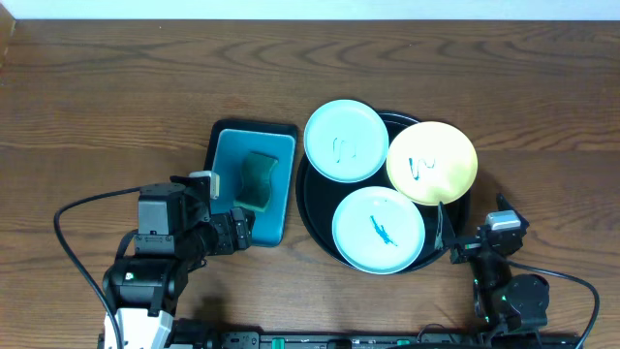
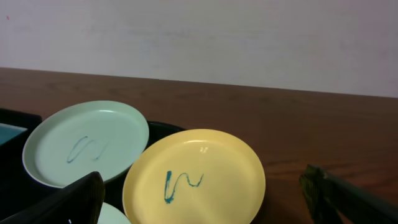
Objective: Clean dirty plates on tray and stack at the side
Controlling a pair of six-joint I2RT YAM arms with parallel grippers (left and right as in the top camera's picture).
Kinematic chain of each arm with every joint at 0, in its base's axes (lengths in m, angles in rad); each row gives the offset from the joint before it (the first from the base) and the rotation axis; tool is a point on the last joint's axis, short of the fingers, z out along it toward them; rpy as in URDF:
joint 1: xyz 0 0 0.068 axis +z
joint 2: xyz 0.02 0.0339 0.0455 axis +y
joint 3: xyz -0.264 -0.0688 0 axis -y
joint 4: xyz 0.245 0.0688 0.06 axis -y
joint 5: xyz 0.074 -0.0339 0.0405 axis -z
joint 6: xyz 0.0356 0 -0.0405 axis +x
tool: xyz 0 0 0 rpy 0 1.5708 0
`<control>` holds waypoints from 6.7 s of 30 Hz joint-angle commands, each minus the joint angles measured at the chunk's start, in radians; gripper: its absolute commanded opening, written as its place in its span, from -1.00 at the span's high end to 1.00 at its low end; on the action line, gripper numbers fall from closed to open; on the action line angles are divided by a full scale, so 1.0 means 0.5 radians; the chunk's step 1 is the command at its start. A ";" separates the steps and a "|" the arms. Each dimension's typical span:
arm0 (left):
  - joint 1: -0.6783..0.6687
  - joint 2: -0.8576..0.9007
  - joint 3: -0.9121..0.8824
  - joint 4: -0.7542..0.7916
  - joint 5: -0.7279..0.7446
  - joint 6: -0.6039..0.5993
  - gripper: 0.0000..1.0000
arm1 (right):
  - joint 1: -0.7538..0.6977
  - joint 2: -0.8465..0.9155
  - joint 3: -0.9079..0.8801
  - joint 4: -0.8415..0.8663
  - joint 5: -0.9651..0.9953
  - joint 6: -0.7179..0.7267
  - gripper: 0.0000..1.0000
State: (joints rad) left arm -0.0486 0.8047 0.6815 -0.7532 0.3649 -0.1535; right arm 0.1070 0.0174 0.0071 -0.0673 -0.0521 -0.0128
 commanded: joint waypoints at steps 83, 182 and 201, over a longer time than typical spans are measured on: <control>-0.316 2.026 1.176 -0.228 -0.513 0.141 -0.31 | 0.012 2.124 1.749 -1.729 -0.466 0.233 -0.46; 0.278 1.186 0.828 0.170 1.023 0.950 0.85 | 0.208 3.369 1.745 -1.167 -0.378 0.279 0.97; 0.342 1.199 0.828 0.186 1.054 0.978 0.85 | 0.208 3.369 1.745 -1.202 -0.384 0.279 0.97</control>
State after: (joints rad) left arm 0.1169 1.4117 1.0775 -0.6666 0.8562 0.3141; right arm 0.2008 1.6840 0.8726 -0.6643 -0.2771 0.1242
